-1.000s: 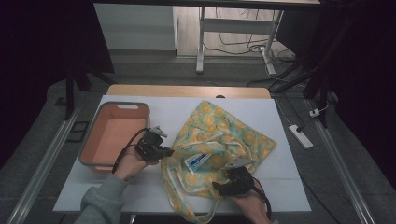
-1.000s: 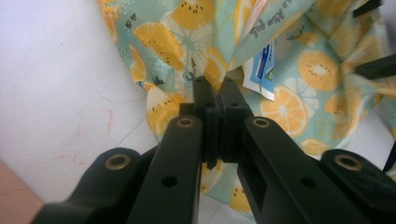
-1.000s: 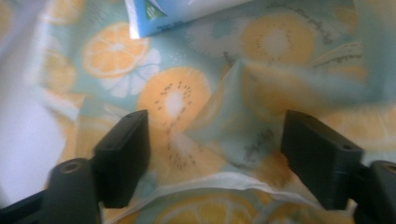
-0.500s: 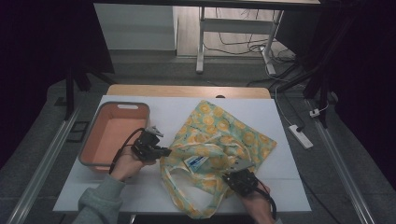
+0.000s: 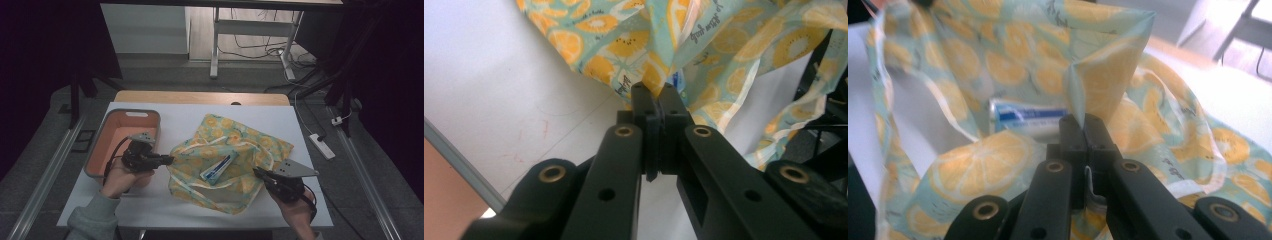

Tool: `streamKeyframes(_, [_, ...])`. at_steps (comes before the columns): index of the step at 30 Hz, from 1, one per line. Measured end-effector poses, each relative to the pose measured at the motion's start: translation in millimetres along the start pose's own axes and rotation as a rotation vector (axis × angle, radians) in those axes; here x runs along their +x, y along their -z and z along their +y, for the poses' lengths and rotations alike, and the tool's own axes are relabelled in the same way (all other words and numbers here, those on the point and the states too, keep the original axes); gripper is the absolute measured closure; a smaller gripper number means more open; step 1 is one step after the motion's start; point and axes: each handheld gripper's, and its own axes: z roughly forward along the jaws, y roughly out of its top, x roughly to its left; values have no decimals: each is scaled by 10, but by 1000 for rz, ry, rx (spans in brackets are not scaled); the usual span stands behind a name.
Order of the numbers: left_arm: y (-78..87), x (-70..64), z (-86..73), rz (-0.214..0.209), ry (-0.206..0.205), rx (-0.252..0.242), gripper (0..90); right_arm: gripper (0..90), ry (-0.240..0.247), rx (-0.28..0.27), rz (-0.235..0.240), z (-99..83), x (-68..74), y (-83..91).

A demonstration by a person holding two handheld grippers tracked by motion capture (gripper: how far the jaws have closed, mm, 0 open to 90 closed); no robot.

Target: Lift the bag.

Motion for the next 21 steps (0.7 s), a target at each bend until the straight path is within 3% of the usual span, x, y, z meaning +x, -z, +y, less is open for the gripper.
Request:
streamKeyframes(8, [233, -75, 14, 3, -11, -79, 886, 899, 16, -140, 7, 309, -91, 232])
streamKeyframes(15, [471, -172, 66, 11, -34, -172, 887, 900, 31, -219, 21, 530, -161, 355])
streamKeyframes(21, [720, -272, 192, -5, -61, -281, 888, 900, 58, -304, -2, 822, -214, 538])
